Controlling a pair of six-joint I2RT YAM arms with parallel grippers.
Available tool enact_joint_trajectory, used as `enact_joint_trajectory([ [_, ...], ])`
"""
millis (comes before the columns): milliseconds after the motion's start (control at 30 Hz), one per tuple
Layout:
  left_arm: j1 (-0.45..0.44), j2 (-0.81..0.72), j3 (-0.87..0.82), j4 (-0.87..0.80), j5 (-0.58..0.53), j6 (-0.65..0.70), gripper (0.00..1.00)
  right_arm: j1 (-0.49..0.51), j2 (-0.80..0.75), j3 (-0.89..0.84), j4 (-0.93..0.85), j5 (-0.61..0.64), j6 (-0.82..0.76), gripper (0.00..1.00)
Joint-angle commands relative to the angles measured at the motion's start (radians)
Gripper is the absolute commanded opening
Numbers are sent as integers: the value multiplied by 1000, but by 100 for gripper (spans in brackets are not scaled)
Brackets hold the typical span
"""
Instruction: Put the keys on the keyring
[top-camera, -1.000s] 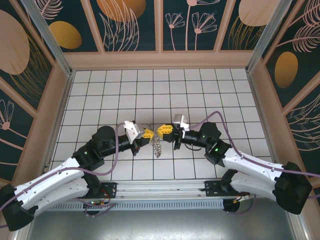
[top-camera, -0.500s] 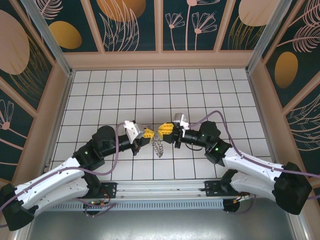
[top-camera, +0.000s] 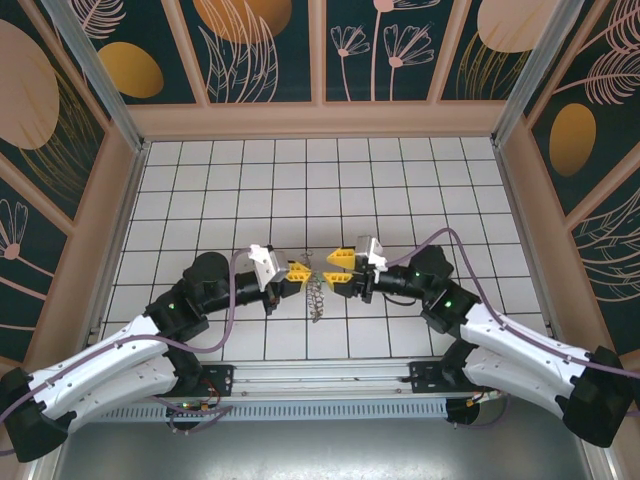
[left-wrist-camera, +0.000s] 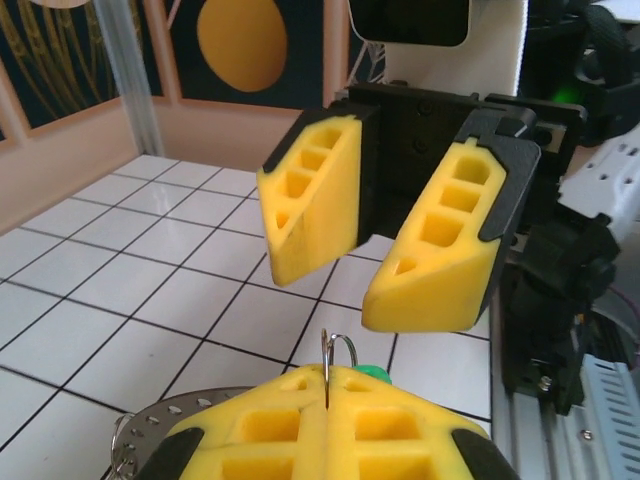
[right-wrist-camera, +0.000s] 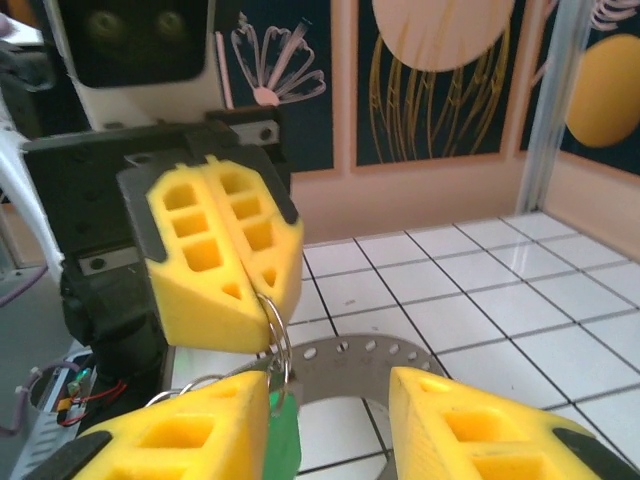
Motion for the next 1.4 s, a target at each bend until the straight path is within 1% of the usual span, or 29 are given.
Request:
enact_joint_trajectory([
  [0,-4,-21,41,74,103,15,0,-7,-14,50,-29,-74,-74,38],
  [200,-3,-9,49,66,133,13,0,-4,33,77,-28,-152,-77,38],
  [433,-3,-21,42,77,125,13,0,-5,51,77,-31,-182,-72,34],
  [567,-3,-15,42,83,129,15,0,-3,57,78,-26,-185,-70,29],
  [733,-4,-18,31,99,132,10,0,-2,92,84,21,-194,-60,22],
  [800,-4,-22,27,106,133,5,0,0,108,91,30,-200,-61,16],
  [900,-4,-28,25,109,132,-1,0,1,122,97,24,-196,-74,2],
  [933,-3,-28,25,107,130,-1,0,2,122,98,21,-190,-78,0],
  [1033,-4,-27,27,89,115,1,0,3,107,101,-5,-150,-100,0],
  [1133,-3,-20,47,34,78,20,0,7,88,128,-86,-86,-146,0],
  [1167,-3,-11,61,0,65,30,1,12,88,146,-124,-61,-168,0],
  [1233,-3,10,95,-66,40,55,10,29,92,185,-204,-12,-213,0],
  [1267,-4,22,115,-107,25,70,12,41,96,206,-241,13,-233,0],
  [1367,-3,64,165,-196,-8,101,14,73,120,264,-329,79,-281,0],
])
